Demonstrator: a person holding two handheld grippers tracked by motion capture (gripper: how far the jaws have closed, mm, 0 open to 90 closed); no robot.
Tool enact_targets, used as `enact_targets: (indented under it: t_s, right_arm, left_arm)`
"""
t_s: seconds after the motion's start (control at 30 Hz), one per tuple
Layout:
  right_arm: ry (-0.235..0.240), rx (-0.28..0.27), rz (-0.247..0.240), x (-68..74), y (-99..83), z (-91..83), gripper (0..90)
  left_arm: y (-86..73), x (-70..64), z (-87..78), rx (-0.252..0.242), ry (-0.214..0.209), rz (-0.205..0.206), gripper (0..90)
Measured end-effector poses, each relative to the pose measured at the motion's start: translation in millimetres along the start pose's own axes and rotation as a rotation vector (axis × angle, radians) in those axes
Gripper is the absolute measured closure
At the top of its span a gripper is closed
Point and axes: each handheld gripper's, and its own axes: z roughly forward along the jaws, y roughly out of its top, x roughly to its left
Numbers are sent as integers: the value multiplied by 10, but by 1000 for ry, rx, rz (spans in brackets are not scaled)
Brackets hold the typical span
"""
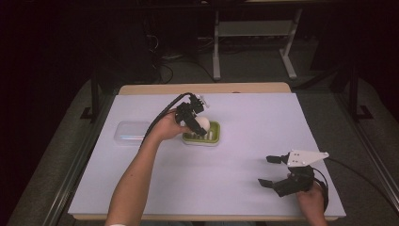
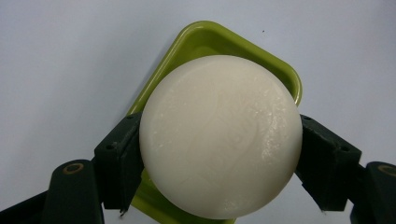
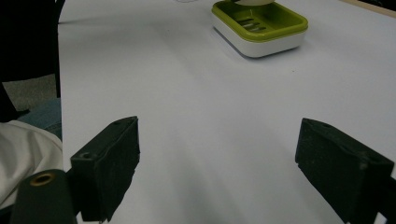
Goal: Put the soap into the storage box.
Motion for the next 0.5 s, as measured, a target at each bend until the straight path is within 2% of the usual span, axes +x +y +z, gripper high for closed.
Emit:
enact_targets:
  t_s: [0.27, 0.5]
  right_arm:
    - [3, 1, -2, 0, 0, 2, 130]
    - [4, 1, -3, -4, -2, 1, 131]
  left_arm:
    - [-4, 19, 89, 11, -10, -19, 250]
    - [-8, 30, 136, 34, -9, -17, 249]
